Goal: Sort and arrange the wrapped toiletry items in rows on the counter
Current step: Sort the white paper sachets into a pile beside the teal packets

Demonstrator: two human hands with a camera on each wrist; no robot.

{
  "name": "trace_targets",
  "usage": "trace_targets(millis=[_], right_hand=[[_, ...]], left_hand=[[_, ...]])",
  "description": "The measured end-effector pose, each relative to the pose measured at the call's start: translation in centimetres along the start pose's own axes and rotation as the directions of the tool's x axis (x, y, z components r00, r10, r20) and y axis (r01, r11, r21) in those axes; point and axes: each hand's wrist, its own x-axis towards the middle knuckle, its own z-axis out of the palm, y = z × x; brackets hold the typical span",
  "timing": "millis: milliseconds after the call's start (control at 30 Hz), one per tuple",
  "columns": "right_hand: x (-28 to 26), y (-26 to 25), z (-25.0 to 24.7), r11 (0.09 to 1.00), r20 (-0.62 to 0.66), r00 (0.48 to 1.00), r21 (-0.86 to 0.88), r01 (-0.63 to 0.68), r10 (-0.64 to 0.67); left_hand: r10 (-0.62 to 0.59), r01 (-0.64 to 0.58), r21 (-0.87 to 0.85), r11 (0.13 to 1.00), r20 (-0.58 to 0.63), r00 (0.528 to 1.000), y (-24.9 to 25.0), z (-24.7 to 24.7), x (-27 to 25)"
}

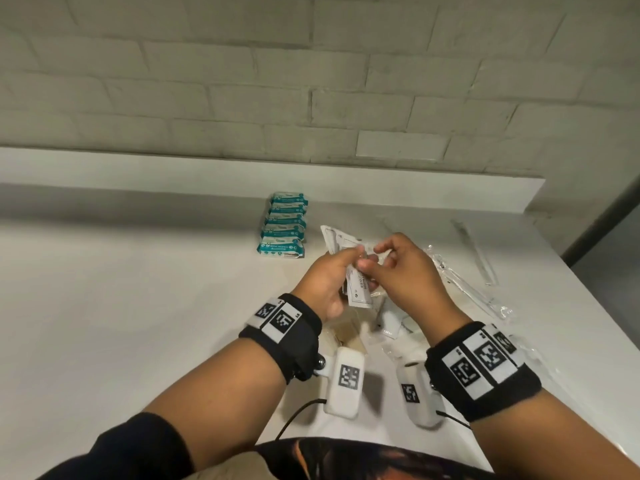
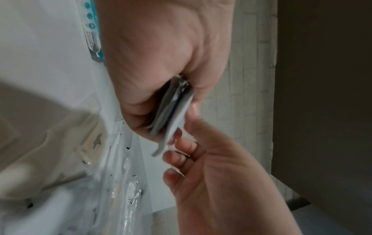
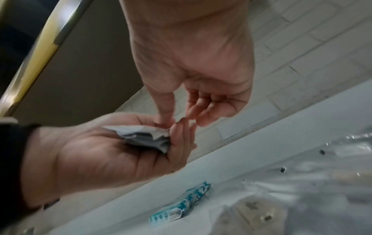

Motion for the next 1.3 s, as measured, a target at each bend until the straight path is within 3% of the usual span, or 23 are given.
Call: trace_targets(millis=[67,133,167,233,300,633,800,1033,1300], right_hand=[[-0.4,0.1,-0.4,0.997,0.217,0.974,0.042,0.063,-0.071],[-0.7,0.0,-0.5,0.986,0.441,0.892,-0.078,0.147,-0.098],[-0.8,-0.2,-0.5,0.96,0.487,0.866,-0.173,0.221,-0.112],[-0.7,-0.5,-0.5,0.888,0.482,0.857,-0.295,0.354,-0.181],[-0.2,-0.7,-1.0,0.89,0.437,0.863,-0.244,0.384,-0.253],[0.0,-0.4,-1.0,0.93,0.448,0.849,-0.091,0.356,-0.281],[-0.4,-1.1,-1.1,0.878,0.418,0.866,-0.26,0.402,-0.273],[-0.3,-1.2,-1.3,0.851,0.507,0.829,-0.304,0.429,-0.237],[-0.6,-2.1,-1.5,0.835,0.531,0.821,-0.34,0.432,-0.209]], left_hand=[[-0.027,0.028,-0.04,0.999,0.019,0.999,0.3,-0.6,0.1],[-0.079,0.084,-0.031,0.996,0.145,0.986,0.7,-1.0,0.0],[-0.113,0.119,-0.012,0.993,0.23,0.967,0.8,-1.0,-0.1],[-0.156,0.159,0.021,0.987,0.362,0.919,0.7,-0.9,-0.3],[-0.15,0.143,0.048,0.989,0.425,0.893,0.7,-0.9,-0.4],[-0.096,0.1,0.003,0.995,0.32,0.943,0.5,-1.0,0.3],[-0.151,0.175,-0.018,0.984,0.419,0.895,0.7,-0.8,-0.4],[-0.21,0.226,-0.006,0.974,0.341,0.916,0.9,-0.3,-0.6],[-0.184,0.266,-0.097,0.959,0.501,0.846,0.6,-0.6,-1.0]])
